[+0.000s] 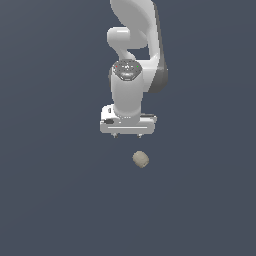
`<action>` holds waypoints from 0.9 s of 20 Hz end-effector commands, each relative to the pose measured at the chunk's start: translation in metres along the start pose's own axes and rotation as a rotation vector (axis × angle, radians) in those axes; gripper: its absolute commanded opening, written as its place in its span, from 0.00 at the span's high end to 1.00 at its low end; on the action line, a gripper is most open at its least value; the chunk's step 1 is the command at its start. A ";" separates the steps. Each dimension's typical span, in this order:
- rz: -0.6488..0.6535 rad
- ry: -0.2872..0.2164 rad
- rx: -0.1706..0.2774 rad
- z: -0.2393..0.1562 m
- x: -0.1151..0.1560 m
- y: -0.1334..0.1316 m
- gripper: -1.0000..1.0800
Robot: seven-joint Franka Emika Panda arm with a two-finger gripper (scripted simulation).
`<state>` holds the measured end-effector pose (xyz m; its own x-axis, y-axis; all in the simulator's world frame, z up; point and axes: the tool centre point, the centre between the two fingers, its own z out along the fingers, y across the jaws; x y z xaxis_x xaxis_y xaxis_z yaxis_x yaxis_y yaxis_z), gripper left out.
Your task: Pick up the object and move it to a goal position.
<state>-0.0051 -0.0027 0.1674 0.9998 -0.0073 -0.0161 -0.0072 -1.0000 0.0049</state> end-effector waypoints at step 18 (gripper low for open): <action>-0.075 -0.014 -0.027 0.005 0.002 -0.003 0.04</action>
<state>-0.0040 -0.0009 0.1640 0.9979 0.0574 -0.0311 0.0583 -0.9978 0.0301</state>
